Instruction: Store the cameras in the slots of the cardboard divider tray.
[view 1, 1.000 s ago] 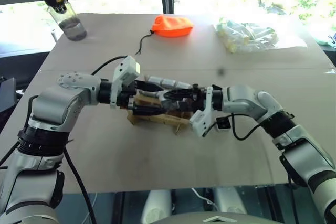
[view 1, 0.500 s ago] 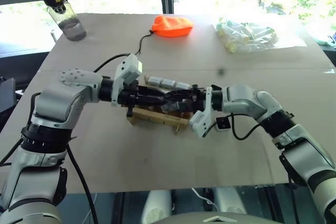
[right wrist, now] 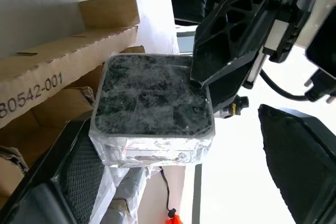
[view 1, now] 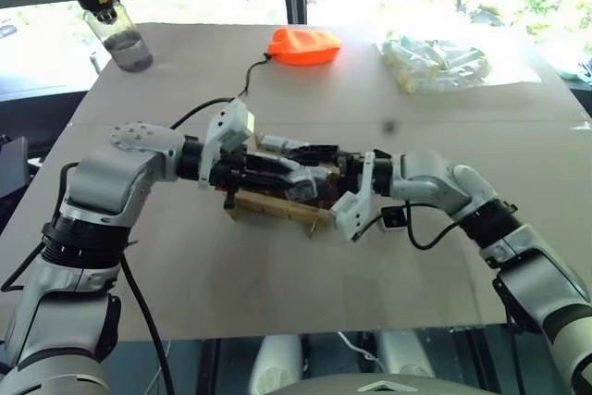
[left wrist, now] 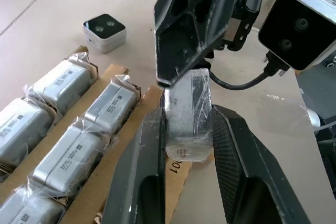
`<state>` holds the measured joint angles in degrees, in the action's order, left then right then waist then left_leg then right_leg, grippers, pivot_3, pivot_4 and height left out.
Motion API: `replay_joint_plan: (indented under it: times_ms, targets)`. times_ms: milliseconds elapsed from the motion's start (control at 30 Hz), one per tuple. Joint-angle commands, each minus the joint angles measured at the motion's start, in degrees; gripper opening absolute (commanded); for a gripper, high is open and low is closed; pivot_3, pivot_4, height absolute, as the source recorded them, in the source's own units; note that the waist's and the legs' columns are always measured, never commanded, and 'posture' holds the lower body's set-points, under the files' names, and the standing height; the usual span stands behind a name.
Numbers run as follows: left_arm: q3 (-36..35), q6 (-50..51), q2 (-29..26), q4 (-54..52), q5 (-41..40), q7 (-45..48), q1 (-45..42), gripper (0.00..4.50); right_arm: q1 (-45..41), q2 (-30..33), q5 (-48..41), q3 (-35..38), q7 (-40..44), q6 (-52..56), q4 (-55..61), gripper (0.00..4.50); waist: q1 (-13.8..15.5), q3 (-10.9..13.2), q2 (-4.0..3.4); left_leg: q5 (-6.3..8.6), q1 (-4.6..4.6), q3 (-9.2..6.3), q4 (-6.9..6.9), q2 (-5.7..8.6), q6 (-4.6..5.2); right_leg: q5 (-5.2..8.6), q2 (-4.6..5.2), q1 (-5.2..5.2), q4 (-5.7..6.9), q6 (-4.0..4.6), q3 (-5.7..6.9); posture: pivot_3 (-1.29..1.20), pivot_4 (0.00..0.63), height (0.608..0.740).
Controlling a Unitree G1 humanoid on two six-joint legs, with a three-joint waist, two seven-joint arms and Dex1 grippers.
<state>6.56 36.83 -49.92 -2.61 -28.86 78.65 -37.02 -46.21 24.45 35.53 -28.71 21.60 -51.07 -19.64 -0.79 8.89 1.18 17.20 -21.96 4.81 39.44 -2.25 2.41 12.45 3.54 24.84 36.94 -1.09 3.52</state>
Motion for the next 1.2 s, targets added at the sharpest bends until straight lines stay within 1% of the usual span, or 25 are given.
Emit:
replay_joint_plan:
  times_ms: [33,100,167,267,367,467,533,633,733,833,867,900,967,1200]
  targets:
    - [-4.0,-8.8,-1.4,6.1,1.5,3.5,-3.1,0.66,5.5,2.9,-16.3,4.7,5.7,6.1,8.4,4.47,0.2,0.0,0.0,0.0,-0.02,-0.03,0.0,0.0,0.0,0.0,0.01,0.0,-0.01,0.0,0.04,0.0,0.15,0.726]
    - [-4.5,-14.8,-2.7,10.7,3.1,6.4,-4.0,0.66,10.9,4.8,-26.4,6.2,9.6,11.4,13.6,4.47,0.2,0.0,0.0,0.0,-0.03,-0.09,0.0,0.0,0.0,0.0,0.01,-0.05,-0.06,0.0,0.13,0.0,0.15,0.726]
    - [-5.1,-17.7,-3.1,14.1,3.3,8.8,-4.9,0.66,16.4,6.5,-34.1,8.1,12.5,18.6,19.4,4.47,0.2,0.0,0.0,0.0,-0.03,-0.05,0.0,0.01,0.0,0.0,0.02,-0.05,-0.08,0.0,0.11,0.0,0.15,0.726]
    - [-5.1,-25.5,-4.0,19.0,4.5,12.5,-4.8,0.66,26.4,10.2,-47.4,11.3,16.5,31.6,29.6,4.47,0.2,0.0,0.0,0.0,-0.01,-0.06,-0.01,0.0,0.01,0.0,0.02,-0.06,-0.07,0.0,0.11,0.0,0.15,0.726]
    - [-2.9,-31.0,-6.4,20.0,2.2,13.9,-2.7,0.66,34.8,13.9,-59.2,16.4,18.7,42.4,37.4,4.47,0.2,0.0,0.0,0.01,-0.02,-0.11,-0.01,-0.01,0.01,0.0,0.02,-0.07,-0.07,0.0,0.13,0.0,0.15,0.726]
    - [-0.4,-36.4,-7.6,22.5,1.4,13.9,-1.6,0.66,44.0,18.5,-70.4,23.1,24.7,47.9,41.0,4.47,0.5,0.0,0.02,0.03,0.02,-0.09,0.02,0.01,0.05,0.0,0.07,-0.11,-0.05,-0.01,0.09,0.0,0.15,0.726]
    - [1.3,-40.9,-8.1,25.0,1.8,13.9,-1.6,0.66,49.9,21.0,-75.4,27.7,29.3,50.5,40.7,4.47,0.8,0.0,0.03,0.04,0.05,-0.12,0.04,0.01,0.08,0.0,0.06,-0.15,-0.06,-0.01,0.09,0.0,0.15,0.726]
    - [3.1,-44.6,-7.7,29.0,1.3,13.9,-3.3,0.66,56.3,23.2,-77.4,32.4,36.3,50.9,38.5,4.47,1.3,0.0,0.05,0.06,0.08,-0.14,0.06,0.01,0.12,0.0,0.0,-0.21,-0.07,-0.01,0.12,0.0,0.15,0.726]
    - [5.1,-48.5,-6.6,33.3,2.3,13.9,-5.7,0.66,59.3,21.7,-80.4,36.4,41.8,50.6,35.1,4.47,1.6,0.0,0.09,0.12,0.09,-0.15,0.1,0.03,0.24,0.0,-0.06,-0.22,-0.08,-0.01,0.1,0.0,0.15,0.726]
    - [6.8,-51.9,-5.8,36.5,3.5,13.9,-7.5,0.66,60.3,19.8,-78.2,38.2,45.5,47.2,31.9,4.47,1.7,0.0,0.1,0.12,0.09,-0.12,0.16,0.03,0.25,0.0,-0.07,-0.24,-0.07,-0.02,0.09,0.0,0.15,0.726]
    - [7.4,-52.8,-5.5,37.1,3.7,13.9,-8.1,0.66,60.4,18.2,-78.3,39.1,46.4,45.8,30.4,4.47,1.7,-0.1,0.11,0.11,0.09,-0.13,0.17,0.04,0.24,0.0,-0.07,-0.25,-0.07,-0.02,0.08,0.0,0.15,0.726]
    - [7.8,-53.9,-4.9,38.3,3.8,13.9,-9.1,0.66,60.6,16.0,-80.3,40.4,49.6,44.1,28.9,4.47,1.7,-0.1,0.11,0.11,0.09,-0.12,0.17,0.04,0.23,0.0,-0.08,-0.25,-0.07,-0.02,0.08,0.0,0.15,0.726]
    - [8.6,-54.7,-4.2,40.1,3.4,13.9,-10.8,0.66,61.6,14.0,-80.1,41.5,52.4,42.7,26.6,4.47,1.7,-0.1,0.11,0.08,0.06,-0.14,0.18,0.07,0.17,0.0,-0.14,-0.24,-0.1,-0.02,0.09,0.0,0.15,0.726]
    - [11.5,-56.7,-4.0,43.1,2.5,13.9,-12.6,0.66,61.1,11.2,-78.8,42.7,57.1,41.2,23.7,4.47,1.5,-0.1,0.11,0.09,0.1,-0.04,0.18,0.05,0.19,0.0,-0.12,-0.23,-0.09,-0.02,0.0,0.0,0.15,0.726]
